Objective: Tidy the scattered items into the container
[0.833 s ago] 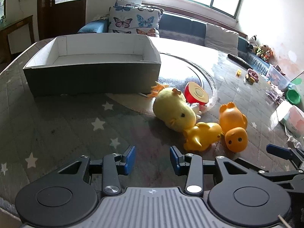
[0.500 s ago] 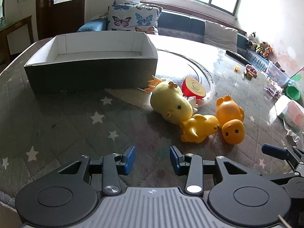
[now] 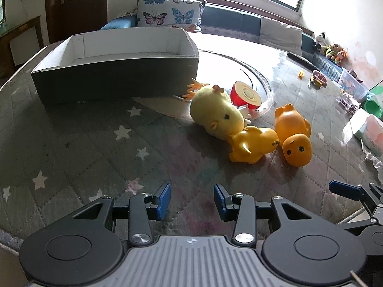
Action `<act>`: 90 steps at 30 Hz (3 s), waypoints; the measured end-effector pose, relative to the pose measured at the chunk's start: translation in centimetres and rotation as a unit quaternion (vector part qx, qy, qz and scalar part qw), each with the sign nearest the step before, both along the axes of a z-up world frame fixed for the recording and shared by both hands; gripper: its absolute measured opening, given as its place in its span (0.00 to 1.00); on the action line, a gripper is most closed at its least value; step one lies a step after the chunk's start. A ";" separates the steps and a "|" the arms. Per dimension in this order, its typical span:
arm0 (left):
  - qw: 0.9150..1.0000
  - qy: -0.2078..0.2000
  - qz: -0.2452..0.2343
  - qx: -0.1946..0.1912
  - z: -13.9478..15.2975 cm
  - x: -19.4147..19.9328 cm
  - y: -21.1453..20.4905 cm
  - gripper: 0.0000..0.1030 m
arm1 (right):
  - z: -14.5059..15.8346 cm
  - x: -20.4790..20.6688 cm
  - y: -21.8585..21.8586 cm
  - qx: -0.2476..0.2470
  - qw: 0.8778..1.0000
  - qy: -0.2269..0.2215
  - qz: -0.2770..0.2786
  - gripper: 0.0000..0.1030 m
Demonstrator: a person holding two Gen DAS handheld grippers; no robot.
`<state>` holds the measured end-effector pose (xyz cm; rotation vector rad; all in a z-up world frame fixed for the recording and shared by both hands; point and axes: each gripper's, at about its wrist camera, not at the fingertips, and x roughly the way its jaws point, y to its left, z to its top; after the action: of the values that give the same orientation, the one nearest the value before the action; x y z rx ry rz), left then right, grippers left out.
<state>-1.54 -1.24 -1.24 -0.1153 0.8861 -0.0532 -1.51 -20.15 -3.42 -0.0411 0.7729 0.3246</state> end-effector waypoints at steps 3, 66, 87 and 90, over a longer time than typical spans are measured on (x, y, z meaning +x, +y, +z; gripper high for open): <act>1.000 0.001 -0.001 0.002 0.0 0.0 -0.1 0.41 | 0.0 -0.1 0.0 0.000 1.000 0.001 0.001 1.00; 0.999 0.019 -0.009 0.027 -0.2 2.1 -1.2 0.41 | 0.1 1.0 1.2 -0.013 1.000 0.019 0.013 1.00; 0.999 0.022 -0.013 0.030 -0.2 3.1 -1.4 0.41 | 0.0 1.8 1.3 -0.010 1.000 0.023 0.010 1.00; 0.999 0.023 -0.013 0.031 -0.2 3.2 -1.4 0.41 | 0.0 1.9 1.3 -0.010 1.000 0.022 0.009 1.00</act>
<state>1.68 -2.59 -1.45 -0.0466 0.9339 -0.0478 0.44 -18.85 -3.37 -0.0594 0.8192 0.3362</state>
